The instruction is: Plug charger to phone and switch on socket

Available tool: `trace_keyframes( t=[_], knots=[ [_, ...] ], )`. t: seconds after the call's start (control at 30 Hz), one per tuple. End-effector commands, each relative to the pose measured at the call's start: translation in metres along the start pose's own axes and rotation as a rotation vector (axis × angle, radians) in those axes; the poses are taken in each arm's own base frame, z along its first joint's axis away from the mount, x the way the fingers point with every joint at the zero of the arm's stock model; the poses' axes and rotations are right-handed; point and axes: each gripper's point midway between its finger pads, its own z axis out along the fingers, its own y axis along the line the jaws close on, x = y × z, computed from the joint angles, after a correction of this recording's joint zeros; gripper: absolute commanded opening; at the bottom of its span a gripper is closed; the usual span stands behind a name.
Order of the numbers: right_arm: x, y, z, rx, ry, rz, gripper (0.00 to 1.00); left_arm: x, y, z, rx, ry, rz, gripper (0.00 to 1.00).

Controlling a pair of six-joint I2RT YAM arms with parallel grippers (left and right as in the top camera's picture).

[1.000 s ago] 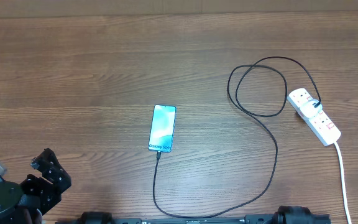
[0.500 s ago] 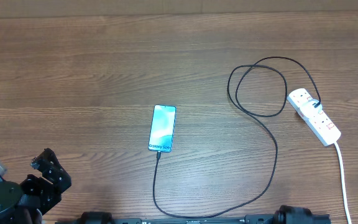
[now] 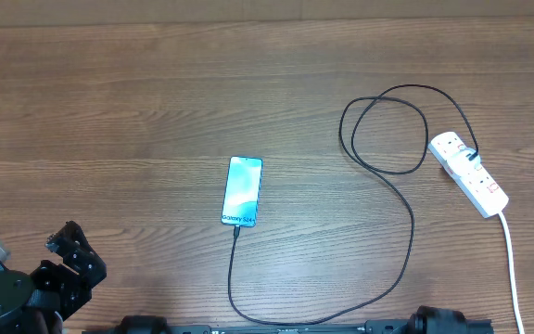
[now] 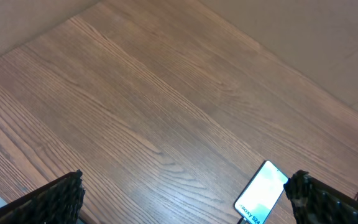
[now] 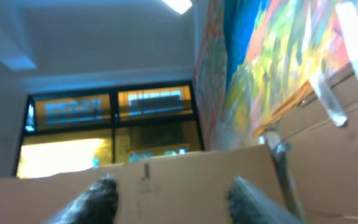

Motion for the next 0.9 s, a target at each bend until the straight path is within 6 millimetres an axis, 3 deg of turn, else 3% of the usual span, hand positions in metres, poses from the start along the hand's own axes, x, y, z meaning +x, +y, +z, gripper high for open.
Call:
trace_keyframes(
  t=[0.0,0.03,0.07,0.47,0.73,0.8,0.87],
  knots=[
    [0.016,-0.002,0.003,0.007,0.027,-0.011,0.74,0.001,0.000,-0.001,0.008,-0.003,-0.021,1.00],
    [0.023,0.001,0.006,-0.021,0.045,0.003,0.96,0.001,0.000,-0.001,0.008,-0.003,-0.021,1.00],
    [0.026,0.002,0.007,-0.034,0.053,0.027,1.00,0.001,0.000,-0.001,0.008,-0.003,-0.021,1.00],
    [0.027,0.002,0.012,-0.106,0.052,0.169,1.00,0.001,0.000,-0.001,0.008,-0.003,-0.021,1.00],
    [0.017,0.004,0.032,-0.194,-0.148,0.272,1.00,0.001,0.000,-0.001,0.008,-0.003,-0.021,1.00],
    [0.032,0.003,0.037,-0.190,-0.139,0.272,1.00,0.001,0.000,-0.001,0.008,-0.003,-0.021,0.99],
    [0.064,0.000,0.044,-0.172,-0.061,0.268,1.00,0.001,0.000,-0.001,0.008,-0.003,-0.021,0.99]
  ],
)
